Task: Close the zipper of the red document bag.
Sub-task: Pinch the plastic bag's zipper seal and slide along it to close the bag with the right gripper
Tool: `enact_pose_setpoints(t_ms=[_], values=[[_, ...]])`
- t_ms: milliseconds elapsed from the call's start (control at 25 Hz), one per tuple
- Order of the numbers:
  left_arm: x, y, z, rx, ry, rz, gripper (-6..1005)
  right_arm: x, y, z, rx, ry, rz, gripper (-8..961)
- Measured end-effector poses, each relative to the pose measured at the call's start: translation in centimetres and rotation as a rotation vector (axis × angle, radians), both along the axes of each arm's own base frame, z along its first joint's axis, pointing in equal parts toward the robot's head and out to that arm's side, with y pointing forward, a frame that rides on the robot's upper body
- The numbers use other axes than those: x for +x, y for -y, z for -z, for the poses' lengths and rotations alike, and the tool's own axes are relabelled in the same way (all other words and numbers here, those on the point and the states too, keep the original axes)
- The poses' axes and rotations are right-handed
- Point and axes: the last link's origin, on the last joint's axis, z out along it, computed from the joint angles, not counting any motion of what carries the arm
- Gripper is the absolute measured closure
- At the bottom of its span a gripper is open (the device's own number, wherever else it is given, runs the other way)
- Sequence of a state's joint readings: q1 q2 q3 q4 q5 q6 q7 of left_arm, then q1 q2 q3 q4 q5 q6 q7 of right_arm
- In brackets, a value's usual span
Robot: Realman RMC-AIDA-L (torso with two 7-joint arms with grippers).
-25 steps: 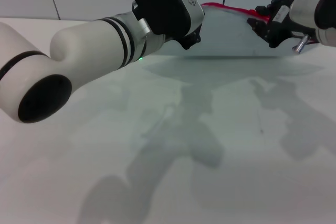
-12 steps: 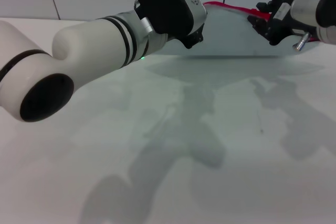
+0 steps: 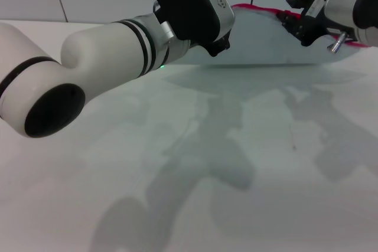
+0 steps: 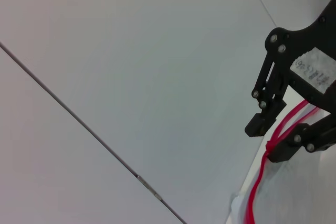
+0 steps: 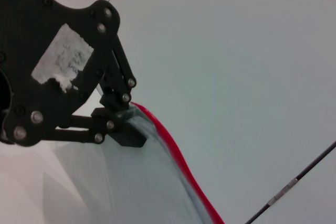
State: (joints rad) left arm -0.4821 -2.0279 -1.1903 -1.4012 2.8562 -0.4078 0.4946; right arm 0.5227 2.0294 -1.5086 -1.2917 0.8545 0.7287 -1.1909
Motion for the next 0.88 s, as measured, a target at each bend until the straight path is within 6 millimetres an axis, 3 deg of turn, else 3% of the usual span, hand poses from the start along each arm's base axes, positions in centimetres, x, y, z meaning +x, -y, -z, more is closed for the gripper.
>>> enact_pose_setpoints(t_ms=[600,880], values=[[-0.05,-0.02,-0.03,0.002,-0.009,0.005,945,-0.11,0.43,0.96,-0.032,0.034,-0.019,689],[0.02,-0.04,-0.09,0.003,-0.007,0.007,945,0.15,0.38,0.92,-0.032,0.036,-0.012,760]])
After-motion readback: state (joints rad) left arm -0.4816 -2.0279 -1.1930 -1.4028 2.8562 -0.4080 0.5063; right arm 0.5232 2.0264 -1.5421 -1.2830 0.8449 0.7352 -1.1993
